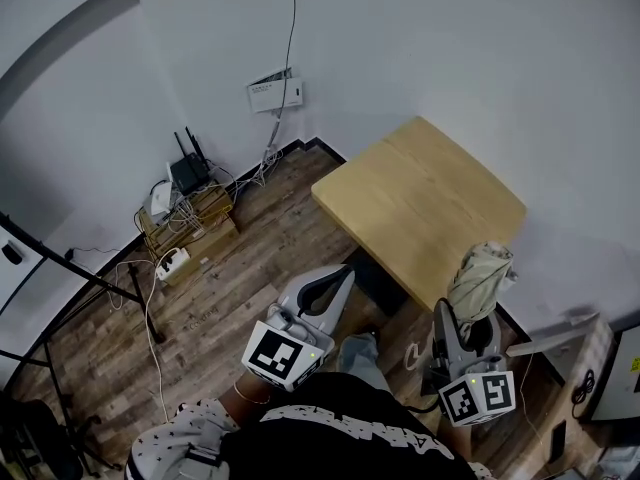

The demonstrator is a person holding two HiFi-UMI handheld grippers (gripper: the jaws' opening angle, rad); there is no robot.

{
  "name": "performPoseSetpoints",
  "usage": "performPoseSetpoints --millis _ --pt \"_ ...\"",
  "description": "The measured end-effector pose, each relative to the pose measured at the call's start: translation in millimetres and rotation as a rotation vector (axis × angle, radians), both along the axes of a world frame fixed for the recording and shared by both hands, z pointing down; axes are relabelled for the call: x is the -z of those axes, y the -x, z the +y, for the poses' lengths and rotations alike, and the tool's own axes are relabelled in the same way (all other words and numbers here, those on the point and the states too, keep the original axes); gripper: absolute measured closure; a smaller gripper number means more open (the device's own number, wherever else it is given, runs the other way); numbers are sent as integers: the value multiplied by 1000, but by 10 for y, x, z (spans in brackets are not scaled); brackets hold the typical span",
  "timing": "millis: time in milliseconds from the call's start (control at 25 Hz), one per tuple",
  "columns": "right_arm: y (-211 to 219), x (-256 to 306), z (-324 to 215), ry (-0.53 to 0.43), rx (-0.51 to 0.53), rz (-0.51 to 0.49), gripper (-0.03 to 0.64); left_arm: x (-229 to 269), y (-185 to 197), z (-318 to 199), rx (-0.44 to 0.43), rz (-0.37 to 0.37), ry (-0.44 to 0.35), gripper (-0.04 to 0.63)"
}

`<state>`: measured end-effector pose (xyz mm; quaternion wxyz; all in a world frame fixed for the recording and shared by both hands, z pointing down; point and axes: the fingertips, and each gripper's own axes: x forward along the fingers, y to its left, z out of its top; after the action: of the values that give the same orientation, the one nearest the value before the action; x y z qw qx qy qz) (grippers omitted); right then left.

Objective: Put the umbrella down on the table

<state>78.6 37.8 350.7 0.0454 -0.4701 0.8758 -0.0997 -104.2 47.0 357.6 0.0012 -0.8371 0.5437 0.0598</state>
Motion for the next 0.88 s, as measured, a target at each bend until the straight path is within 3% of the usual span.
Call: performPoseSetpoints --millis 880 --pt "-305 -29 -1442 14 14 -2 330 36 -385 -1519 1 -3 4 595"
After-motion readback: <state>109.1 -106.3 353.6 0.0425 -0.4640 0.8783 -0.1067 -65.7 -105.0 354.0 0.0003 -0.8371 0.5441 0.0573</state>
